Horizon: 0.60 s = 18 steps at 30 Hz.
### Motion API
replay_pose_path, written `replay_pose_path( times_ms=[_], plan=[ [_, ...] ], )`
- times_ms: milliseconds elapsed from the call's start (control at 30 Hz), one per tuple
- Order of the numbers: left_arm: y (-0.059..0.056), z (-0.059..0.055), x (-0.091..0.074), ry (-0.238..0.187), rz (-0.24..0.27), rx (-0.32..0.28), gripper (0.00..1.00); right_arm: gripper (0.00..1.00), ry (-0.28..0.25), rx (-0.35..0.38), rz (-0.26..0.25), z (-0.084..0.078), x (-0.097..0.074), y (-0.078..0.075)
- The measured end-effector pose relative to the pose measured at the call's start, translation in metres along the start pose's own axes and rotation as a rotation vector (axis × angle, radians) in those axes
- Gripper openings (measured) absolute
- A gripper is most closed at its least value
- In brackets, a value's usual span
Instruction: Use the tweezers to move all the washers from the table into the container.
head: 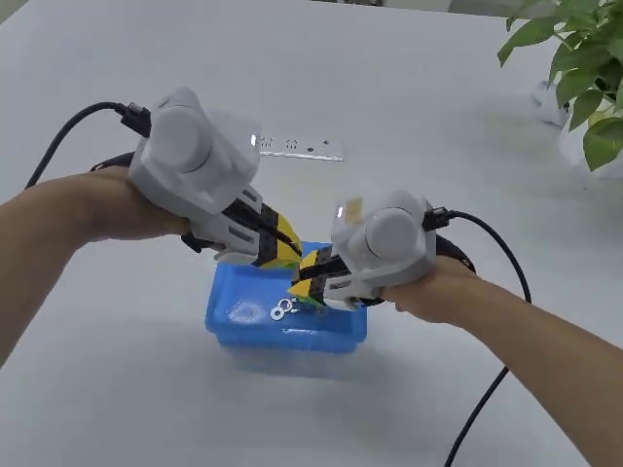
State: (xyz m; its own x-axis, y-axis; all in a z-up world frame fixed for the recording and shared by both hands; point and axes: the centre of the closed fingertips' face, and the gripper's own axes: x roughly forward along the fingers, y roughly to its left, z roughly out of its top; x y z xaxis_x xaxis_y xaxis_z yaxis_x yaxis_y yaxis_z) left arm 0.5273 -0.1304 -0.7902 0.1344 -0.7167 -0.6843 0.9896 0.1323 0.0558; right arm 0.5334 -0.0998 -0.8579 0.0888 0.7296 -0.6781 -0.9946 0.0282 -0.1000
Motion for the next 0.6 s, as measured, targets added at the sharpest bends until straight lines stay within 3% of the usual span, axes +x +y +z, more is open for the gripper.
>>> replay_pose_path(
  times_ms=[600],
  plan=[
    [0.0016, 0.0002, 0.0012, -0.007, 0.0, -0.009, 0.07, 0.1, 0.006, 0.002, -0.008, -0.0014, 0.0008, -0.0016]
  ],
)
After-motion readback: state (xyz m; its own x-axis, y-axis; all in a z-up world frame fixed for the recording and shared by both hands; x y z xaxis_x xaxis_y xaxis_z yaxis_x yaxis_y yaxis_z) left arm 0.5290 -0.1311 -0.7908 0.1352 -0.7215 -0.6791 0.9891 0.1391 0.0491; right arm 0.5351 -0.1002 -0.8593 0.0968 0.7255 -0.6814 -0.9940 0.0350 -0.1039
